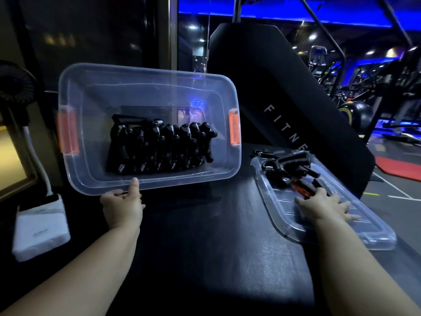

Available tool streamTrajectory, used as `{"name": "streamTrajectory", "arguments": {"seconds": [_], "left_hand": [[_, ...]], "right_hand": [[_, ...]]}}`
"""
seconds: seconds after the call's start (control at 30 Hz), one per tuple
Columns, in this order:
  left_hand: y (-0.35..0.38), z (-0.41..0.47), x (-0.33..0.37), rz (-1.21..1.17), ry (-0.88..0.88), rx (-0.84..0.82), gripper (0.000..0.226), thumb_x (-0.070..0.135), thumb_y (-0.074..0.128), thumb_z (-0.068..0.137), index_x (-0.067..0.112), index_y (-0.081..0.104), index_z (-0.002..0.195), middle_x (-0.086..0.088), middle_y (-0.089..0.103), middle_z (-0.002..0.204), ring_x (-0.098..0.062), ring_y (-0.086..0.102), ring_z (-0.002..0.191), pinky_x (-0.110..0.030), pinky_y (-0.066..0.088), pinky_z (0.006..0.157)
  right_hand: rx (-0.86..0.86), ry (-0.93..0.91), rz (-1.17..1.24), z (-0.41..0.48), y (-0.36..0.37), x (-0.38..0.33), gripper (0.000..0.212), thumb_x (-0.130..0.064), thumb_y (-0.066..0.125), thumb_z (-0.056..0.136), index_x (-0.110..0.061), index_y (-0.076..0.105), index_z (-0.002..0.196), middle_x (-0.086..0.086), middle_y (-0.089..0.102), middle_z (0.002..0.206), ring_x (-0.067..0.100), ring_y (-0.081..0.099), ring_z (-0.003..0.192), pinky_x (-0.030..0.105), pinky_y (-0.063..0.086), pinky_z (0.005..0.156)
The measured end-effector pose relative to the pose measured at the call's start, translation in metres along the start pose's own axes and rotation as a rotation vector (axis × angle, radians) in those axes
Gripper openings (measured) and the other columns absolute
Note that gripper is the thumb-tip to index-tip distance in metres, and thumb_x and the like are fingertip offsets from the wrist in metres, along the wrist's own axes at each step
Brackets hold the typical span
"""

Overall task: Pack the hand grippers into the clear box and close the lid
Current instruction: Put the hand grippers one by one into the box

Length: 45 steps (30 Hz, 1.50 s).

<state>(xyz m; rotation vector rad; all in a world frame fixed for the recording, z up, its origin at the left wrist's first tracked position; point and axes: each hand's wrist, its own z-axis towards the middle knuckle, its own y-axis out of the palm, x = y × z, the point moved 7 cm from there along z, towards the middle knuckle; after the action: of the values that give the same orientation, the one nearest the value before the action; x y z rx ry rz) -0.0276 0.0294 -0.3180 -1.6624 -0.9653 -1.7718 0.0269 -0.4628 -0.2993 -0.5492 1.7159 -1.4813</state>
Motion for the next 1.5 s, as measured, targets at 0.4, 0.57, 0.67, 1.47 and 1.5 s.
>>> {"name": "streamTrajectory", "arguments": {"seconds": [0.4,0.57,0.67,1.47,1.5], "left_hand": [[0.000,-0.005,0.004,0.009,0.012,-0.004,0.056,0.043,0.064,0.088,-0.002,0.046,0.118,-0.018,0.065,0.094,-0.017,0.058,0.057,-0.037,0.053,0.068],[0.000,-0.005,0.005,0.008,0.018,-0.005,0.055,0.042,0.063,0.089,0.000,0.044,0.119,-0.016,0.065,0.094,-0.017,0.058,0.059,-0.033,0.051,0.064],[0.000,-0.005,0.005,0.010,0.020,-0.004,0.054,0.042,0.063,0.089,0.001,0.044,0.118,-0.017,0.065,0.095,-0.017,0.058,0.059,-0.031,0.050,0.060],[0.001,-0.003,0.003,0.002,0.022,0.004,0.053,0.041,0.064,0.088,0.002,0.044,0.118,-0.017,0.064,0.094,-0.015,0.057,0.059,-0.031,0.052,0.061],[0.001,-0.003,0.003,0.003,0.024,0.003,0.054,0.041,0.064,0.089,0.001,0.044,0.119,-0.017,0.065,0.094,-0.016,0.057,0.059,-0.030,0.051,0.059]], "right_hand": [[0.053,-0.125,-0.064,-0.014,-0.008,-0.009,0.086,-0.089,0.034,0.070,-0.027,0.052,0.127,0.013,0.055,0.127,0.034,0.044,0.123,0.050,0.025,0.103],[0.110,-0.274,-0.171,-0.028,-0.010,-0.032,0.070,-0.086,0.035,0.074,-0.019,0.057,0.074,0.003,0.065,0.096,0.028,0.056,0.098,0.044,0.027,0.088],[0.130,-0.273,-0.192,-0.023,-0.010,-0.030,0.076,-0.092,0.037,0.065,-0.021,0.062,0.074,0.001,0.061,0.080,0.027,0.056,0.090,0.043,0.027,0.085],[0.137,-0.490,0.011,-0.014,-0.004,-0.043,0.089,-0.078,0.054,0.068,-0.028,0.036,0.140,0.002,0.050,0.135,0.025,0.040,0.129,0.050,0.023,0.105],[0.175,-0.496,0.004,-0.013,-0.006,-0.044,0.089,-0.076,0.054,0.069,-0.027,0.035,0.141,0.002,0.051,0.134,0.025,0.039,0.129,0.049,0.023,0.105]]}}
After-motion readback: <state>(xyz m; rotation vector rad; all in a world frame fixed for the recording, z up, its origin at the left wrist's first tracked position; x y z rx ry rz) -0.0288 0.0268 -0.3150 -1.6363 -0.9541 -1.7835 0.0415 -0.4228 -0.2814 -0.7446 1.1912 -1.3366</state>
